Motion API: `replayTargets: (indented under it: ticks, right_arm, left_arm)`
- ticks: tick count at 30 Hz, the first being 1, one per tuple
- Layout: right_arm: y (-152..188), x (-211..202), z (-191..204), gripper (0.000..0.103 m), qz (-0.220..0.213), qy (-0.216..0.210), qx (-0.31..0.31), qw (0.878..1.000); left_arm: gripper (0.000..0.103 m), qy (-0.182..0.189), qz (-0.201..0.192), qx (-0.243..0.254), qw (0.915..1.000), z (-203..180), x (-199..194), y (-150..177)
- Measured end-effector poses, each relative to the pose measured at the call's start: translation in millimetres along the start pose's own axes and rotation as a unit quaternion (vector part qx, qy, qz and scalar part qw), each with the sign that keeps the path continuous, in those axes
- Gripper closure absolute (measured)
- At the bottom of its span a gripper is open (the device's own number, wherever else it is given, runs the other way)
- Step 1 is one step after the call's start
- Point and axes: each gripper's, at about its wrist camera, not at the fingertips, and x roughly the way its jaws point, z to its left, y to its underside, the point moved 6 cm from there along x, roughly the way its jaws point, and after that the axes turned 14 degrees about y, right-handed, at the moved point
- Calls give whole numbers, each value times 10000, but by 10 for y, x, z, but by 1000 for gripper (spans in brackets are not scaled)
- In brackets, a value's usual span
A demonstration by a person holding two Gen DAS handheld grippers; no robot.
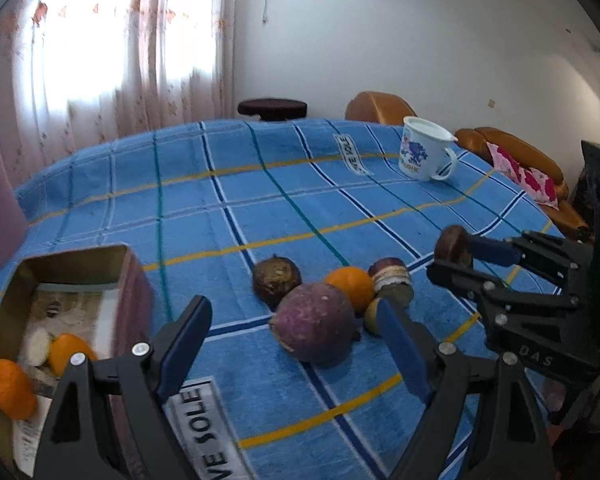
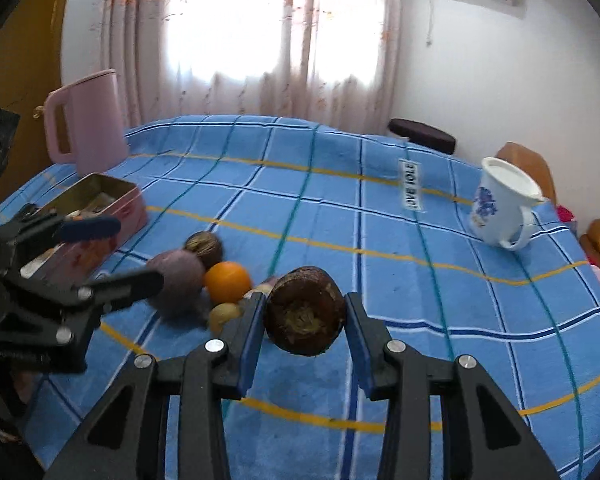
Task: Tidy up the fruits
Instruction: 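Grasp a dark brown round fruit with the right tool while the left tool grasps the purple round fruit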
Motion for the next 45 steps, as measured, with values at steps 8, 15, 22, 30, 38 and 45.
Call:
replayTargets:
  ticks: [8, 15, 22, 30, 38, 45]
  right_arm:
    - [41, 84, 21, 62, 25, -26, 70, 10000]
    - [39, 87, 78, 62, 6, -106, -42, 9999]
    - [10, 2, 37, 62, -232, -171, 68, 9996]
    - [-12, -113, 37, 62, -505, -295, 113, 9982]
    - [-25, -252, 31, 62, -856, -413, 157, 9953]
    - [-31, -318, 33, 62, -1025, -477, 189, 9934]
  left_arm:
    - [21, 127, 435, -213, 9987, 55, 276, 54]
    - [49, 448, 613, -454, 9961, 78, 349, 84]
    - [50, 483, 371, -494, 9969, 82, 231, 63]
    - [50, 340, -43, -283, 9990, 36, 58, 4]
    - [50, 167, -358, -33, 9992, -33, -67, -29]
    - [50, -34, -605, 144, 9981, -82, -150, -54]
